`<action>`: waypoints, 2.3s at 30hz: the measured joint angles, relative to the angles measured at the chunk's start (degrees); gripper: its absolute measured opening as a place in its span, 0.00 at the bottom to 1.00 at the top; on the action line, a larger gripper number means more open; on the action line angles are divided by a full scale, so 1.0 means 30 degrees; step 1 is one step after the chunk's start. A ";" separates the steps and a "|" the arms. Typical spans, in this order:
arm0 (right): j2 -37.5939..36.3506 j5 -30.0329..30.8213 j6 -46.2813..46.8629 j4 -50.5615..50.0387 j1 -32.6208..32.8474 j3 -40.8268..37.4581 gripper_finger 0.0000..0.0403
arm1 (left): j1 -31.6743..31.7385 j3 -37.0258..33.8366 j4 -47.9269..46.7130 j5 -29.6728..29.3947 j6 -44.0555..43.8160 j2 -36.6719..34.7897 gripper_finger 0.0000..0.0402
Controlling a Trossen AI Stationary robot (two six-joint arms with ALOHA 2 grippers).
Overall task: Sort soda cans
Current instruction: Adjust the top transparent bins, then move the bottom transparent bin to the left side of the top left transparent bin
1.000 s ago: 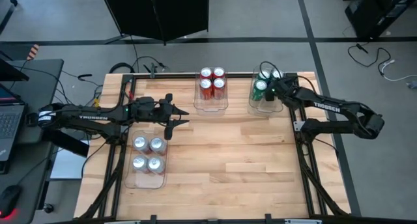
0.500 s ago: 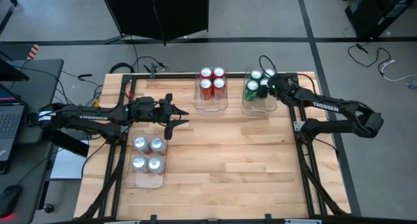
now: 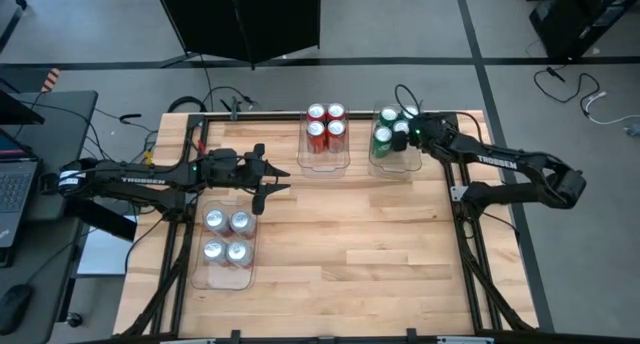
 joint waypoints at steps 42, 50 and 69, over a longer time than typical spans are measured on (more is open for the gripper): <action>0.4961 -0.1651 0.0321 0.5876 -0.0435 0.0048 0.00 | 0.0000 0.0000 -0.0300 -0.0007 -0.0663 0.0000 0.36; 0.4018 -0.1847 -0.1245 0.5742 -0.0364 -0.0044 0.00 | -0.0167 0.0663 -0.1512 0.0140 -0.0160 -0.0004 0.36; -0.3334 -0.1464 -0.4130 0.4059 0.4615 -0.0015 0.00 | -0.2878 0.7409 -2.0958 -0.1074 -0.2617 0.0234 0.01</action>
